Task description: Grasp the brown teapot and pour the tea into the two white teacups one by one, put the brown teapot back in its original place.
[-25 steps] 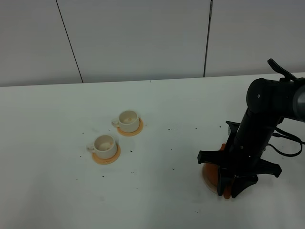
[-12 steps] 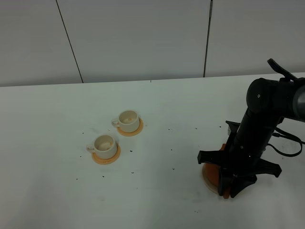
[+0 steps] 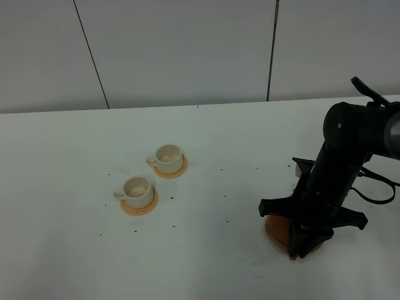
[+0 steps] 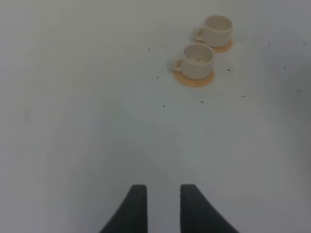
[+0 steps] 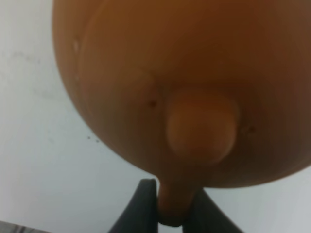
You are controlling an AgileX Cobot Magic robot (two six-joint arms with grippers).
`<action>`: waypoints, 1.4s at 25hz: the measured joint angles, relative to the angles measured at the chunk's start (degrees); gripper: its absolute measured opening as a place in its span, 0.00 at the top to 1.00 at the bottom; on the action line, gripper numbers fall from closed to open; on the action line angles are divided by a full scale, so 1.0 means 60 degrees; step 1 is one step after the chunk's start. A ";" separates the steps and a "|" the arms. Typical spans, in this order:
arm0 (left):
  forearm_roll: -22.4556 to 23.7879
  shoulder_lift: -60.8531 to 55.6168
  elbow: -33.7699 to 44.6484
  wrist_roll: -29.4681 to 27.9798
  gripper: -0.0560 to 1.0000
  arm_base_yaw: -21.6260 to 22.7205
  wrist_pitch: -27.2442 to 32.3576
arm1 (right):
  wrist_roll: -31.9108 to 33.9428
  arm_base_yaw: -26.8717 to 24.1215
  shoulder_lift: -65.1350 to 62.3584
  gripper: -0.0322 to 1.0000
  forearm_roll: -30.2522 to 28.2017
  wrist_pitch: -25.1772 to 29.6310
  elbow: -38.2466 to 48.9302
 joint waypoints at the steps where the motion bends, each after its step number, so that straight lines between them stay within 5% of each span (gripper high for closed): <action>1: 0.0000 0.0000 0.0000 0.0000 0.72 0.0000 0.0000 | -0.0008 0.0000 0.0000 0.88 0.0000 0.0000 0.0000; 35: 0.0000 0.0000 0.0000 0.0000 0.72 0.0000 0.0000 | -0.0592 0.0000 -0.0534 0.88 -0.1011 0.0029 0.0000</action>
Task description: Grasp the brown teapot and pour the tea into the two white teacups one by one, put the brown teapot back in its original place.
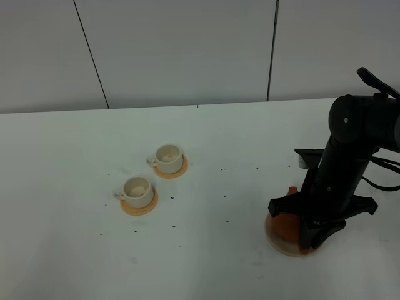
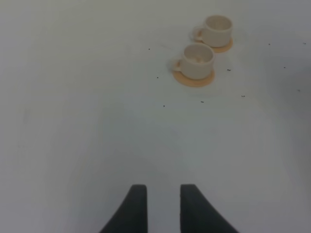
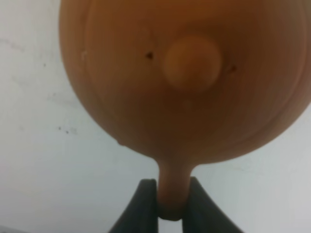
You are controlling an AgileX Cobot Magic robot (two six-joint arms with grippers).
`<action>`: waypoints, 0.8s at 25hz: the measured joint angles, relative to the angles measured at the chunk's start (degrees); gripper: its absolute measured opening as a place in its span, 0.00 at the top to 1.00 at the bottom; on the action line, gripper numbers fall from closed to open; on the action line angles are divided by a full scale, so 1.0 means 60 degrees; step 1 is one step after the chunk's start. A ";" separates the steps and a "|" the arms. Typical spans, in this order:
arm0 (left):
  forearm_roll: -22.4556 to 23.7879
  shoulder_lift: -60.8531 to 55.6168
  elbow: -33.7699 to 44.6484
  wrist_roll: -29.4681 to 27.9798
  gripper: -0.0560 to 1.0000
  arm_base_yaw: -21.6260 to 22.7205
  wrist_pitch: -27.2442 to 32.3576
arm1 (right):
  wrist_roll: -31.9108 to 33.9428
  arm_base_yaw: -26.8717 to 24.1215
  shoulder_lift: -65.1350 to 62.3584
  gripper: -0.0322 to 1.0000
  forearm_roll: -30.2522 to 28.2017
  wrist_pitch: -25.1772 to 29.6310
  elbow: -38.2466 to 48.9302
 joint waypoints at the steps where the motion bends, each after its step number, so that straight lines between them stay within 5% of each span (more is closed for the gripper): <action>1: 0.0000 0.0000 0.0000 0.0000 0.72 0.0000 0.0000 | 0.0000 0.0000 0.0000 0.88 0.0000 0.0000 0.0000; 10: 0.0000 0.0000 0.0000 0.0000 0.72 0.0000 0.0000 | 0.0019 0.0000 0.0027 0.86 0.0000 0.0000 0.0000; 20: 0.0000 0.0000 0.0000 0.0000 0.72 0.0000 0.0000 | 0.0487 0.0000 0.0063 0.65 -0.0301 -0.0042 0.0000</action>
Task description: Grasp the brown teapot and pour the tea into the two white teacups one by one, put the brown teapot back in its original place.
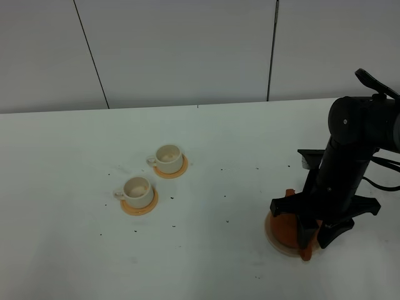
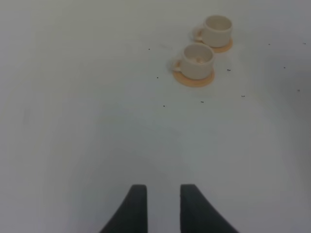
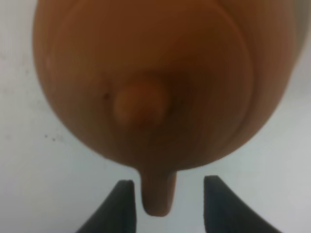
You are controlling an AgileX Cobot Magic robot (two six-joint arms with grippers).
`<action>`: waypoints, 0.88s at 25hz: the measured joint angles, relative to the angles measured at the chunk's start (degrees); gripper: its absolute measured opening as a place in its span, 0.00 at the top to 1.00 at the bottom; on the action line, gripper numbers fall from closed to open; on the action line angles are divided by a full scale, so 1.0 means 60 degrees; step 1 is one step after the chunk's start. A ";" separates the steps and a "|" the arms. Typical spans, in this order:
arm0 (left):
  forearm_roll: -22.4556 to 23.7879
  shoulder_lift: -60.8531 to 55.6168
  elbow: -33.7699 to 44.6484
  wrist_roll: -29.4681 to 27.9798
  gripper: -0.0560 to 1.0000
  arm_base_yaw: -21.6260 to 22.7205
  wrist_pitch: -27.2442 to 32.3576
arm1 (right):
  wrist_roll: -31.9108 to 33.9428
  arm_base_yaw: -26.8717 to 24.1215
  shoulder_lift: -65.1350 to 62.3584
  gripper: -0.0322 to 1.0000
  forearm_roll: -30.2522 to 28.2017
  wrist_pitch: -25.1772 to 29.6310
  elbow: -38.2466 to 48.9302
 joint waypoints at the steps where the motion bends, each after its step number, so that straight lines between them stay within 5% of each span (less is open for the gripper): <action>1: 0.0000 0.0000 0.0000 0.0000 0.72 0.0000 0.0000 | 0.0047 0.0000 0.0000 0.64 -0.0026 -0.0011 0.0000; 22: 0.0000 0.0000 0.0000 0.0000 0.72 0.0000 0.0000 | 0.0086 0.0000 0.0025 0.67 -0.0041 -0.0291 0.0000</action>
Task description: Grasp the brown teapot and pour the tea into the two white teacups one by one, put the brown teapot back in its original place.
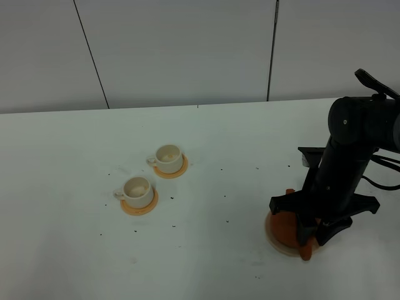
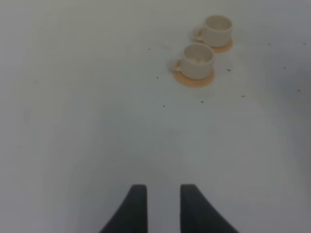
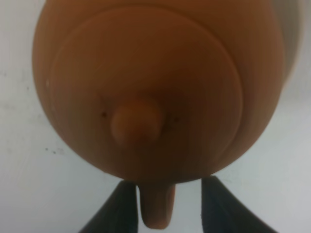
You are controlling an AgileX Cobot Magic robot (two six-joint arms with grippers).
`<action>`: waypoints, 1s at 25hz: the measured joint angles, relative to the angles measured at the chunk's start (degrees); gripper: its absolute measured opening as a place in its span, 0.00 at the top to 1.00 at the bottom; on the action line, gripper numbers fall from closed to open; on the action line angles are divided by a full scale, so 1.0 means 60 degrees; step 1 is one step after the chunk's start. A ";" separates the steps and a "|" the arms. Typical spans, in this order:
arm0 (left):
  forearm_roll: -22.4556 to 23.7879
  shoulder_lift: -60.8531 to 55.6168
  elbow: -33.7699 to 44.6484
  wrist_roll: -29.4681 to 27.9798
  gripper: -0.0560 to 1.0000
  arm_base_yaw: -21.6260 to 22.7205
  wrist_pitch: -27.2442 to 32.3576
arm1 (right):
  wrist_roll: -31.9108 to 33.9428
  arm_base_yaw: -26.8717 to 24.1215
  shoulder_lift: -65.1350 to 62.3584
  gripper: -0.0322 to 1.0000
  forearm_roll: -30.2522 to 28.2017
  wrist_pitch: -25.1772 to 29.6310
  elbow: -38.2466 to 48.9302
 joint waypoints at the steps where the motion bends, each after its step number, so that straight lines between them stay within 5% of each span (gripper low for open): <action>1: 0.0000 0.0000 0.0000 0.0000 0.72 0.0000 0.0000 | 0.0000 0.0000 0.0010 0.67 0.0045 0.0000 0.0000; 12: 0.0000 0.0000 0.0000 0.0000 0.72 0.0000 0.0000 | 0.0032 0.0000 0.0192 0.68 0.0219 0.0018 0.0000; 25: 0.0000 0.0000 0.0000 0.0000 0.72 0.0000 0.0000 | -0.0367 0.0000 0.0210 0.87 0.0556 0.0006 0.0000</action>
